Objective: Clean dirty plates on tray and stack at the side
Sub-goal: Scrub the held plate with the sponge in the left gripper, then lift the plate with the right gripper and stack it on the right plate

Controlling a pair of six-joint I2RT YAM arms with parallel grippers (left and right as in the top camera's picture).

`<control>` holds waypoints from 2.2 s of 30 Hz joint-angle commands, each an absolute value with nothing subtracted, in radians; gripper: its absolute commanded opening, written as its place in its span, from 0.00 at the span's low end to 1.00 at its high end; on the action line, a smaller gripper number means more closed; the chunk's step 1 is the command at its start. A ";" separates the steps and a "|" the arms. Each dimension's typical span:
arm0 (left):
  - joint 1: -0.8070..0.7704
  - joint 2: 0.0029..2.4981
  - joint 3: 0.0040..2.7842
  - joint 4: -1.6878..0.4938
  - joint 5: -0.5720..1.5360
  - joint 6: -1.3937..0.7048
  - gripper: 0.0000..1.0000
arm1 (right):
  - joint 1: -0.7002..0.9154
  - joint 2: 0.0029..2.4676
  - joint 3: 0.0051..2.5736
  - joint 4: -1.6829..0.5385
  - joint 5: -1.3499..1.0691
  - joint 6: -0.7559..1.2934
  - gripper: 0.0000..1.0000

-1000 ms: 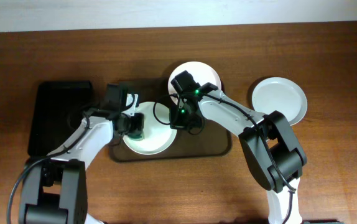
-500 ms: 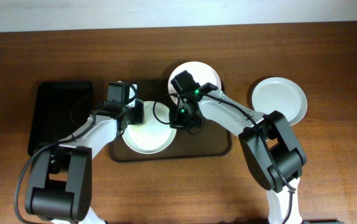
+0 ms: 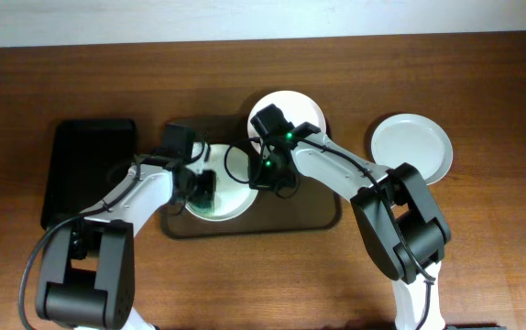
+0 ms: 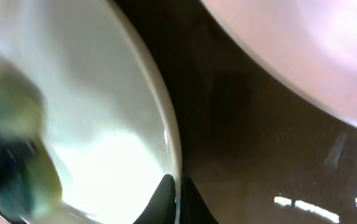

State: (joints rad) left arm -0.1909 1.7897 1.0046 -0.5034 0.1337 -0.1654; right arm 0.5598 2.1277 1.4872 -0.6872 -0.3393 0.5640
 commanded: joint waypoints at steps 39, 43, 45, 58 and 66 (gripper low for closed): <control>0.033 1.817 1.253 -0.582 0.632 -0.207 0.01 | 0.564 2.136 1.503 -0.696 -0.376 0.508 0.04; 0.081 1.818 1.253 -0.626 0.542 -0.207 0.01 | 0.565 2.030 1.503 -0.774 -0.225 0.483 0.04; 0.078 1.818 1.249 -0.635 0.499 -0.207 0.00 | 0.565 1.940 1.503 -0.834 -0.066 0.483 0.04; 0.066 1.818 1.244 -0.649 0.421 -0.207 0.00 | 0.923 1.809 1.503 -1.025 1.096 0.612 0.04; 0.066 1.818 1.244 -0.649 0.421 -0.207 0.00 | 1.017 1.809 1.503 -1.089 1.392 0.694 0.04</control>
